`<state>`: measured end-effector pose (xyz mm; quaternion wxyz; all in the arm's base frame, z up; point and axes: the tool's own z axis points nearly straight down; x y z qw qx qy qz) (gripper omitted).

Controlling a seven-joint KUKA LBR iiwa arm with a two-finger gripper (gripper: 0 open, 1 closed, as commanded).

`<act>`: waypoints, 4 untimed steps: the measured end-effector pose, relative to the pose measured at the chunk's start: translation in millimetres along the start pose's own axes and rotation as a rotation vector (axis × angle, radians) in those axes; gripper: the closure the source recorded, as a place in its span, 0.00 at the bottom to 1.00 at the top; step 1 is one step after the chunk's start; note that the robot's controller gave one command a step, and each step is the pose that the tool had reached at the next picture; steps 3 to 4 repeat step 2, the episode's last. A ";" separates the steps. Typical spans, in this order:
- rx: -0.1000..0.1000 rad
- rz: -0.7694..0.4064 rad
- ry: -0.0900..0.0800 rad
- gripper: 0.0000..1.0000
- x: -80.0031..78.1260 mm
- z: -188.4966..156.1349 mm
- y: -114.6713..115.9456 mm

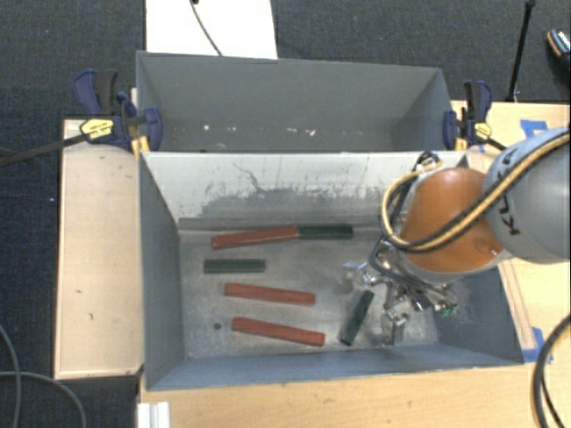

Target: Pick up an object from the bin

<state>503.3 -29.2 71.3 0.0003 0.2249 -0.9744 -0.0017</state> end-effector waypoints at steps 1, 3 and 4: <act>0.003 -0.001 -0.001 1.00 0.5 -0.1 -3.3; 0.009 -0.067 -0.008 1.00 12.8 -147.8 -15.7; 0.009 -0.067 -0.008 1.00 12.8 -147.8 -15.7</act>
Offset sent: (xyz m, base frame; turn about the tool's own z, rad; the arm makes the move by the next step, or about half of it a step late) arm 0.0000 0.0000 0.0000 0.0000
